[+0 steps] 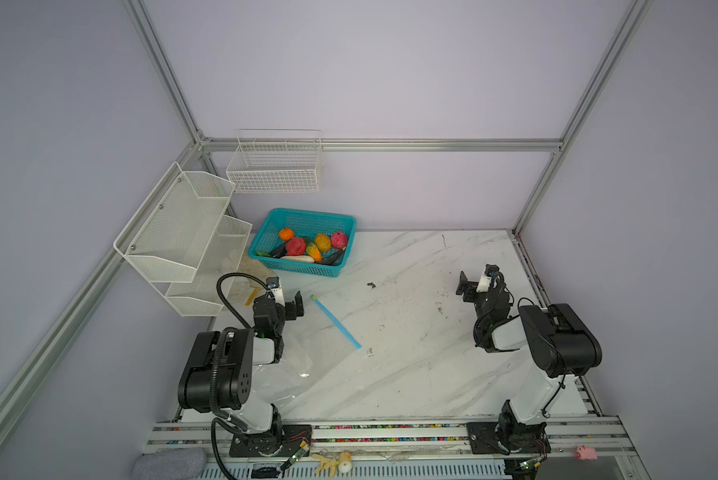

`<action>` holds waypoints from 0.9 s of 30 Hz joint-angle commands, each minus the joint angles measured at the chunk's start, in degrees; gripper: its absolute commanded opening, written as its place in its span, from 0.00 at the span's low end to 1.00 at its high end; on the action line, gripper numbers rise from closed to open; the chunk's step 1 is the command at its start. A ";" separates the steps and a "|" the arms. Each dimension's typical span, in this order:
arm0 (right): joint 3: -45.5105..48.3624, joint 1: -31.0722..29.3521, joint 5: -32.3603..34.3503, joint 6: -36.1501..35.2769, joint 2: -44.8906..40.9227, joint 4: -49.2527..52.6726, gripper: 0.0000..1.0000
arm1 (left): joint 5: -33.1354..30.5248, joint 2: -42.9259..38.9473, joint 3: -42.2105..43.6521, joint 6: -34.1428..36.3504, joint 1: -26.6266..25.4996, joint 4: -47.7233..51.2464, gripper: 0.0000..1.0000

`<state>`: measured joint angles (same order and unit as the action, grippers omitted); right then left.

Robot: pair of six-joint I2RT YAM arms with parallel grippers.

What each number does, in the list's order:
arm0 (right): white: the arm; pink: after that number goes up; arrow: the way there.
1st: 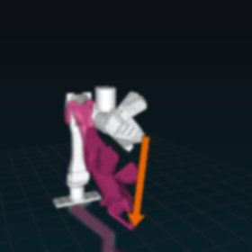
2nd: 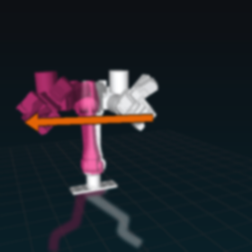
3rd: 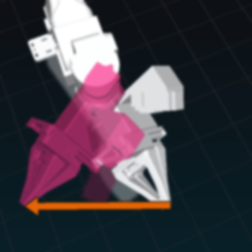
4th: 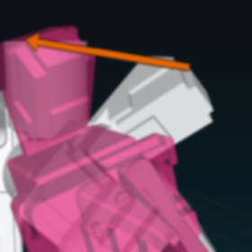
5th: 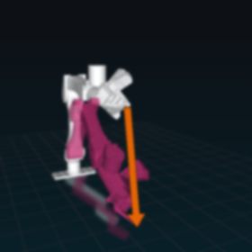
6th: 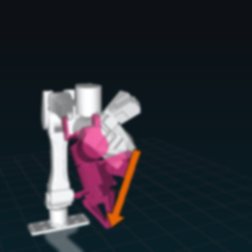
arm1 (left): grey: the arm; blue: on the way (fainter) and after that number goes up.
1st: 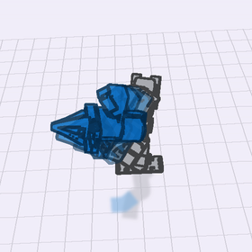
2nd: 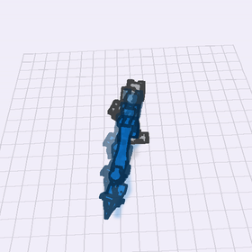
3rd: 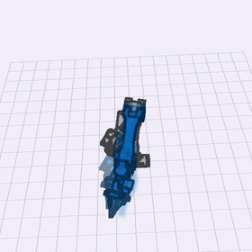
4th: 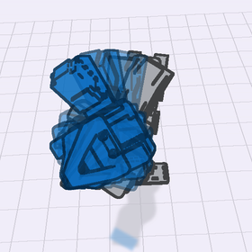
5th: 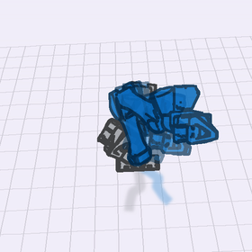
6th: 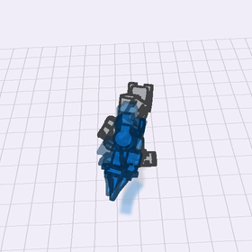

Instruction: Place the food in the zip-top bag and seal the zipper

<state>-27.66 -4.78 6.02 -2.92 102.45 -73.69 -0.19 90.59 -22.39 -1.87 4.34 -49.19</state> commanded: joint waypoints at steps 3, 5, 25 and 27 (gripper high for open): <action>-0.66 0.30 -1.23 -0.43 0.03 -0.40 0.97 | 0.43 -0.67 -0.40 1.01 -0.12 -2.49 1.00; -0.65 0.34 -1.34 -0.44 -0.01 -0.48 0.97 | 0.45 -0.74 -0.37 0.99 -0.08 -2.49 1.00; 0.41 0.29 -1.19 -0.44 -0.52 -1.99 0.97 | 0.19 -1.12 0.16 1.09 -0.23 -3.23 1.00; 0.29 0.29 -1.19 -0.48 -0.40 -1.98 0.97 | 0.19 -1.11 0.23 1.12 -0.22 -3.19 1.00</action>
<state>-27.64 -4.75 5.08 -3.09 102.45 -73.73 -0.19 90.59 -22.39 -1.87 4.32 -49.23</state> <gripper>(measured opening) 0.975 0.999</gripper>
